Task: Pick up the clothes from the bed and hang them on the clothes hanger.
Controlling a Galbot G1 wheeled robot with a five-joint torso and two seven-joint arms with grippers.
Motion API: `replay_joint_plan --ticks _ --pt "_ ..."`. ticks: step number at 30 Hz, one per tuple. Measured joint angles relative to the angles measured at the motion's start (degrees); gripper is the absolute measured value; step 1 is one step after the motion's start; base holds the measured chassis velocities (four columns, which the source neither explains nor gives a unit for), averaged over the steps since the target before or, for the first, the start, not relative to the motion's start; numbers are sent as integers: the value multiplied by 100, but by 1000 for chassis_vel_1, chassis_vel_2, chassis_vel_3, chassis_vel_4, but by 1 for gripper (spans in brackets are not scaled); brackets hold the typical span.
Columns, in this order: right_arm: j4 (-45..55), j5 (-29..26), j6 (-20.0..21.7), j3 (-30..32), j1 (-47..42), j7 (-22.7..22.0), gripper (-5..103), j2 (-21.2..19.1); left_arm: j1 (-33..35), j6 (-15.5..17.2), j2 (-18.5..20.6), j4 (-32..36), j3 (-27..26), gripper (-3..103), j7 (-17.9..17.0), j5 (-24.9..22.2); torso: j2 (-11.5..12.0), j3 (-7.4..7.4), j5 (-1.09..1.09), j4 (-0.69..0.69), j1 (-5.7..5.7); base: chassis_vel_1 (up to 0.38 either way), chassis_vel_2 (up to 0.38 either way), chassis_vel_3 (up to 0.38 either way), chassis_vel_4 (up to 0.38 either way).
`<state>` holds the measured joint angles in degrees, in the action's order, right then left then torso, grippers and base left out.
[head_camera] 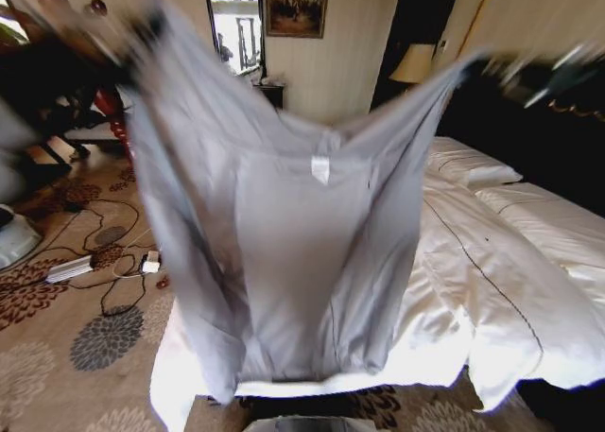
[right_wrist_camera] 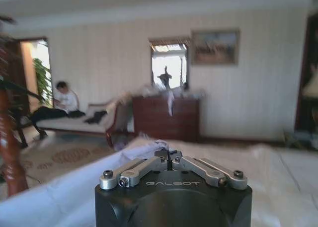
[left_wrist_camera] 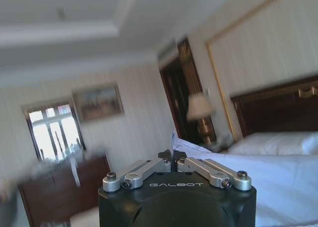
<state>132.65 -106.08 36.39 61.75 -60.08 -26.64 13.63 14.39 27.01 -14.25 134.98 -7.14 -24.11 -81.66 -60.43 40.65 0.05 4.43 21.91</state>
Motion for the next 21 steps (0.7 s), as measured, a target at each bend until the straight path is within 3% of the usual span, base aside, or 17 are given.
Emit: replay_joint_plan --ticks 2,4,5,8,9,12,15,16,21 --pt "-82 494 -126 -650 -51 57 0 324 -13 10 -486 -263 559 0 -7 482 -1 -1 -10 9 -1 0 0 0 0" --pt "-294 1098 -261 -1562 276 187 0 699 -56 81 -933 -578 1004 0 -55 793 -1 -3 -4 6 -2 0 0 0 0" --pt "-294 1098 -261 -1562 276 187 0 699 -56 81 -933 -578 1004 0 -55 793 -1 -3 -4 6 -2 0 0 0 0" --pt "-859 1876 -372 -3064 1084 309 0 1407 51 168 -1313 -1151 1476 0 -33 1340 0 -2 2 2 -2 0 0 0 0" --pt "-859 1876 -372 -3064 1084 309 0 1407 51 168 -1313 -1151 1476 0 -33 1340 0 -2 2 2 -2 0 0 0 0" --pt "-1570 2316 -434 -4161 1972 342 0 2111 118 161 -1767 -1867 1890 0 -22 1873 -1 -3 -9 1 -2 0 0 0 0" --pt "-1871 2471 -453 -4522 2226 369 0 2328 116 152 -1916 -2056 2010 0 -7 2003 -1 -2 -5 0 -2 0 0 0 0" --pt "-2422 2821 -503 -5066 2603 457 0 2754 94 132 -2218 -2547 2255 0 61 2303 0 -2 -6 4 -2 0 0 0 0" --pt "-3232 3342 -615 -5673 2941 595 0 3325 30 42 -2676 -3443 2477 0 164 2688 -1 -2 -6 1 -3 0 0 0 0"
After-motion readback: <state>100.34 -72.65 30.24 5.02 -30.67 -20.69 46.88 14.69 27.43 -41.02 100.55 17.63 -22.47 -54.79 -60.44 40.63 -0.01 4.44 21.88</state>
